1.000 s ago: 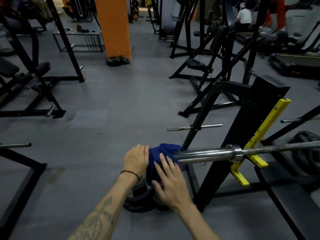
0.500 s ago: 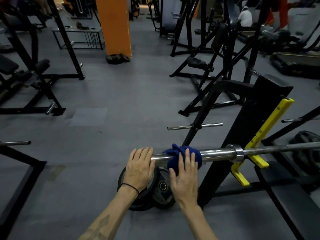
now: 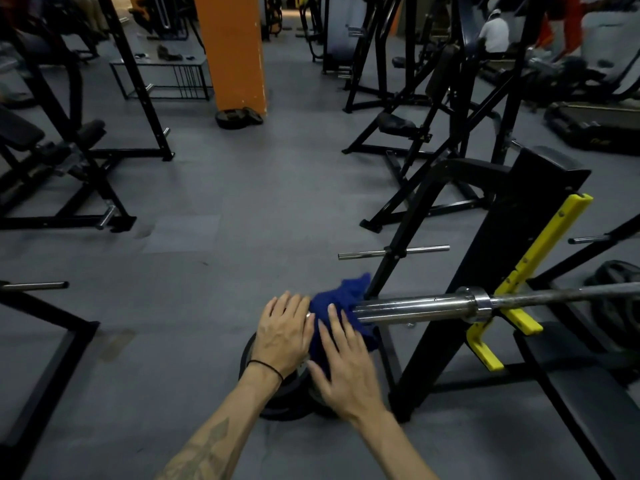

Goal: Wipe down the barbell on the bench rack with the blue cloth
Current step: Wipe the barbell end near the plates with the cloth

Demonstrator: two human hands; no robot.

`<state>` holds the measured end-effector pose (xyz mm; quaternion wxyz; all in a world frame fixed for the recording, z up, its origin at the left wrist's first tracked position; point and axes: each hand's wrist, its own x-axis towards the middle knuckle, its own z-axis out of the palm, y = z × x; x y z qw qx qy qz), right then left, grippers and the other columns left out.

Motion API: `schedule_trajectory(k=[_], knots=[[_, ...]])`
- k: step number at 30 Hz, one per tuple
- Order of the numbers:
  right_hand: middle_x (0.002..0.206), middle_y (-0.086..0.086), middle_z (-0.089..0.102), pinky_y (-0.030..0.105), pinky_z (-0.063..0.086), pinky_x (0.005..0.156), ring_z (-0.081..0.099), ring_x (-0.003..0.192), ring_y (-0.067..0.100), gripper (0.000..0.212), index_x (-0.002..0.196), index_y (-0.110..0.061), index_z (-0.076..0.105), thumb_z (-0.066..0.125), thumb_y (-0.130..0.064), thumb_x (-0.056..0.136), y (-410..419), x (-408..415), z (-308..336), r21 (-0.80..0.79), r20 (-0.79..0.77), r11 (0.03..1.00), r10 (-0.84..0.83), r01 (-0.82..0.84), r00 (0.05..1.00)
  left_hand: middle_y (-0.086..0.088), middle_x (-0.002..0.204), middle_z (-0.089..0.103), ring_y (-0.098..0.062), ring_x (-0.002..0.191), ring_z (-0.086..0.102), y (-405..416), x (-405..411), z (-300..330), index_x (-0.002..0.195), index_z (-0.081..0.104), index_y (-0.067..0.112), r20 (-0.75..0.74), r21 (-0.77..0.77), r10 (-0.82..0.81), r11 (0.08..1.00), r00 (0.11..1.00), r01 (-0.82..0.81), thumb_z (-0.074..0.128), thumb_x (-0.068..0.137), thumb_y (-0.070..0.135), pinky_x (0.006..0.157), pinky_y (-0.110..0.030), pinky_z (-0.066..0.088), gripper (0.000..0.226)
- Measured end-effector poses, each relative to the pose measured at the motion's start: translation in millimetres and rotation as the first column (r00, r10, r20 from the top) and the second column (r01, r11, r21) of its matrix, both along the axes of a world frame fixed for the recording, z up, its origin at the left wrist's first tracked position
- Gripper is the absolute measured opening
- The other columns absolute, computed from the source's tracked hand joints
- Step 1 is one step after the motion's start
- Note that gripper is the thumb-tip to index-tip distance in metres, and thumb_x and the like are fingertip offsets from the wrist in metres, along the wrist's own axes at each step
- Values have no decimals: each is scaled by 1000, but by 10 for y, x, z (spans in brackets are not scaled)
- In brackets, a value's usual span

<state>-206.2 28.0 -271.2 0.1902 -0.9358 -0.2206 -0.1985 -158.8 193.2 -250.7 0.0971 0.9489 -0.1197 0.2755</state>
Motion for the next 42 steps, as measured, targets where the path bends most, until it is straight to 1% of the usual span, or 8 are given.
schedule_trajectory(k=[6,11,15,20,25,30,36,42], knots=[[173,6,12,50,13,127,7,160,29,68,162,-10,29,40,-47,106,-227,72,60,218,-84,904,-359,369,929,-13,131,65,-34,124,59,3,38,31,129,66,7,-83,38,13,999,996,-10,37,103,37,105,-51,47,49],[172,7,18,43,23,124,19,158,26,68,161,-14,34,46,-50,104,-157,115,45,-57,39,998,-14,16,999,-15,133,64,-34,126,59,3,225,141,123,71,7,-174,43,61,998,983,-54,33,101,40,104,-51,48,55],[173,6,15,49,17,126,13,159,28,68,162,-12,30,42,-47,105,-369,138,47,139,-42,937,-318,321,947,-15,139,60,-34,132,54,-28,291,193,126,68,6,-230,39,122,992,965,-116,30,101,43,109,-53,44,59],[172,7,17,41,21,125,25,156,27,69,162,-15,33,44,-52,104,-216,26,-35,-56,2,998,-35,35,999,-14,145,55,-32,137,49,-177,139,141,131,65,7,-222,33,98,995,970,-94,27,103,43,112,-52,40,59],[174,5,9,51,22,126,14,159,29,69,164,-16,24,37,-49,106,-321,-25,-86,144,-114,930,-323,337,940,-11,156,43,-31,146,37,-249,66,103,144,52,11,-206,74,82,995,975,-68,30,102,46,117,-50,26,59],[173,8,11,45,18,125,18,158,29,69,163,-17,28,39,-53,105,-220,-10,-81,-37,-32,998,-50,49,998,-11,155,43,-30,146,37,-244,70,119,144,53,12,-249,92,87,994,965,-66,26,105,42,117,-51,33,57],[174,10,8,48,13,127,8,160,32,71,164,-12,21,39,-49,106,-441,-2,-45,127,-92,937,-316,326,944,-11,153,46,-31,144,39,-266,71,163,143,54,13,-251,77,100,994,963,-83,26,104,44,116,-52,35,57],[173,7,16,46,20,125,28,155,29,67,160,-15,36,45,-48,103,-639,90,-76,-132,24,989,-65,67,998,-11,144,57,-31,137,49,-267,147,162,136,63,14,-294,76,103,994,950,-84,26,104,47,113,-50,39,59]])
